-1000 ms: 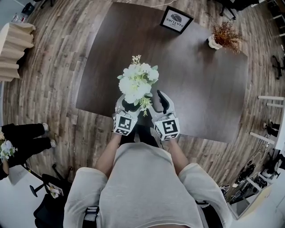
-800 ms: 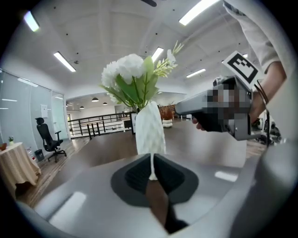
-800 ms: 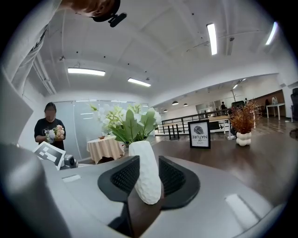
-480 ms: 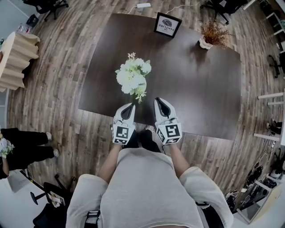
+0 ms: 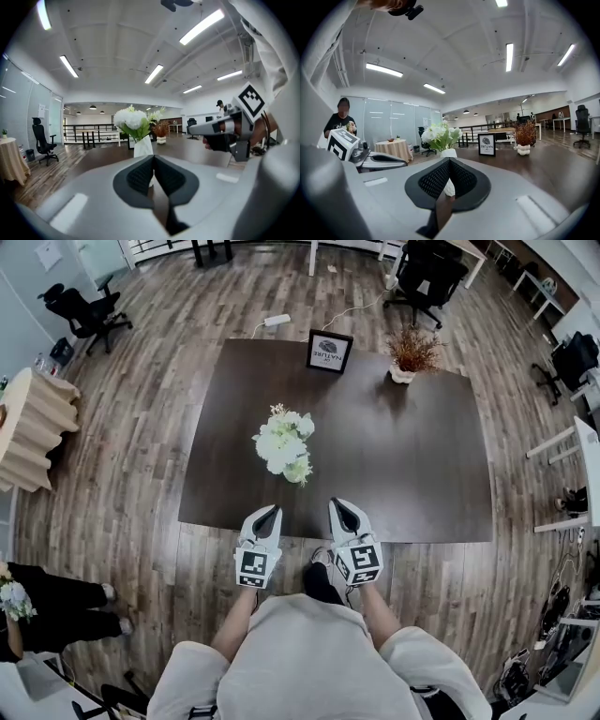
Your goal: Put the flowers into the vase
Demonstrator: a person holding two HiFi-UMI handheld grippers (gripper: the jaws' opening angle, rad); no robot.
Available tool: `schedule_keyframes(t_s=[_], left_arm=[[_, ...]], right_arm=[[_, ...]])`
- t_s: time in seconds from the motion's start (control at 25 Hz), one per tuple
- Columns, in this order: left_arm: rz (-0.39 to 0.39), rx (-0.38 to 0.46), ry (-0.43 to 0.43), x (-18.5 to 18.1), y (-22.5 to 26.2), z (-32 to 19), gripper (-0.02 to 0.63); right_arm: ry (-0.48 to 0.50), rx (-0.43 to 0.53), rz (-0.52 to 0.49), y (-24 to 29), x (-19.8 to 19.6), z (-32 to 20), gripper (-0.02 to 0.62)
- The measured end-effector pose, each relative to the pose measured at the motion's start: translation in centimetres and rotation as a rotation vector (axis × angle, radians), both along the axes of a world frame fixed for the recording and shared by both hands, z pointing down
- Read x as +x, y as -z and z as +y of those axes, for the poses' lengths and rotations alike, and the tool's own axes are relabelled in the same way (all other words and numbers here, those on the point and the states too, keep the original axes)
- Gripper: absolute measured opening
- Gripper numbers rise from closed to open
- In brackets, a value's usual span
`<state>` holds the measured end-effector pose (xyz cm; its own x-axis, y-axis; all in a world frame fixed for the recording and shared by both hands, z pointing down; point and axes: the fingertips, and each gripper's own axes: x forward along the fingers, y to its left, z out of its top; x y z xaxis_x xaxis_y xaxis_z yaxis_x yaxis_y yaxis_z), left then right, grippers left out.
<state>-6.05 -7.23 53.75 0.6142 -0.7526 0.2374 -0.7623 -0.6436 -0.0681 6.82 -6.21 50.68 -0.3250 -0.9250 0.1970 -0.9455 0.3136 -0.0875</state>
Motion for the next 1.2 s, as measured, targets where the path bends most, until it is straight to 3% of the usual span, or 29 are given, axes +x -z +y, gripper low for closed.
schedule_keyframes(t_s=[0.4,0.6,0.88,1.2], left_arm=[[-0.003,0.079,-0.073,-6.7,3.5,6.0,0.009],[0.018,0.068,-0.102,-9.0,3.5,9.7,0.009],[0.045,0.059,-0.124,-9.8,3.5,12.7,0.009],[0.049,0.086,-0.148,-9.3,4.9,13.5,0.009]], right_arm=[[-0.079,0.020,-0.023,1.6,-7.3,7.3,-0.003],[-0.101,0.006,-0.024,1.4,-10.0,11.5,-0.005],[-0.127,0.005,-0.004,1.8,-11.3,15.1,-0.004],[-0.150,0.033,0.012,3.4,-11.1,15.6,-0.003]])
